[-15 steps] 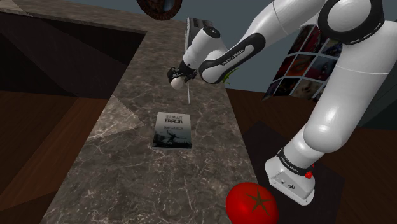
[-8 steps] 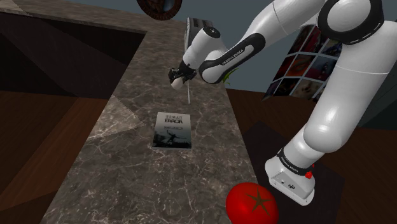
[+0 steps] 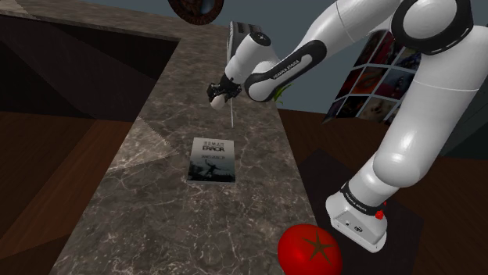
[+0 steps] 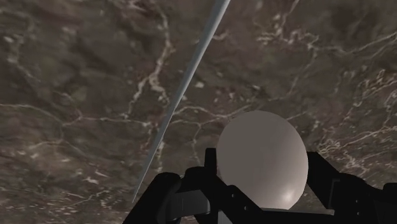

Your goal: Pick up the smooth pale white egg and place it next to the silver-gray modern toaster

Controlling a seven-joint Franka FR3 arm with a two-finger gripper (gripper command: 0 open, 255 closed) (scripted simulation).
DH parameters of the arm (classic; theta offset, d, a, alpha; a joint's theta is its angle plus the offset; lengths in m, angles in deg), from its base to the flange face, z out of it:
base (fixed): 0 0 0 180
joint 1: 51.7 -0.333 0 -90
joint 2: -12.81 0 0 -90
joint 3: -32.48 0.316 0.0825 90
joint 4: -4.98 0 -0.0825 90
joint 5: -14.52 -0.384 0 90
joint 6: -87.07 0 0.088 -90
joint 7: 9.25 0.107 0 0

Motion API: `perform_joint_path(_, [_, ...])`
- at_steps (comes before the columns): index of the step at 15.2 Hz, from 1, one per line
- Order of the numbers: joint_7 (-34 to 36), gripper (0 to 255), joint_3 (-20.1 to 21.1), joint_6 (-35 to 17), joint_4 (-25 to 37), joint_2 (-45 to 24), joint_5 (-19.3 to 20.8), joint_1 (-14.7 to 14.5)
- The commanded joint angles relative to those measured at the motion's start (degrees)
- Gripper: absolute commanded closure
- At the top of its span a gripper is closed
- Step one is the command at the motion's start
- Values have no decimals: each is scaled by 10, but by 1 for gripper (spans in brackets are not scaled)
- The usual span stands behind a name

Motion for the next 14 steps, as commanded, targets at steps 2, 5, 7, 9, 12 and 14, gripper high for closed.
perform_joint_path(2, [-16, 255, 12, 16, 1, 15, -18, 9])
perform_joint_path(5, [-34, 255, 24, 35, 4, 31, -40, 17])
perform_joint_path(7, [-45, 255, 30, 48, 7, 42, -53, 21])
perform_joint_path(9, [-56, 255, 36, 61, 11, 52, -66, 25])
perform_joint_path(12, [-71, 255, 42, 81, 17, 67, -85, 29])
perform_joint_path(14, [-80, 255, 45, 95, 22, 77, -96, 31])
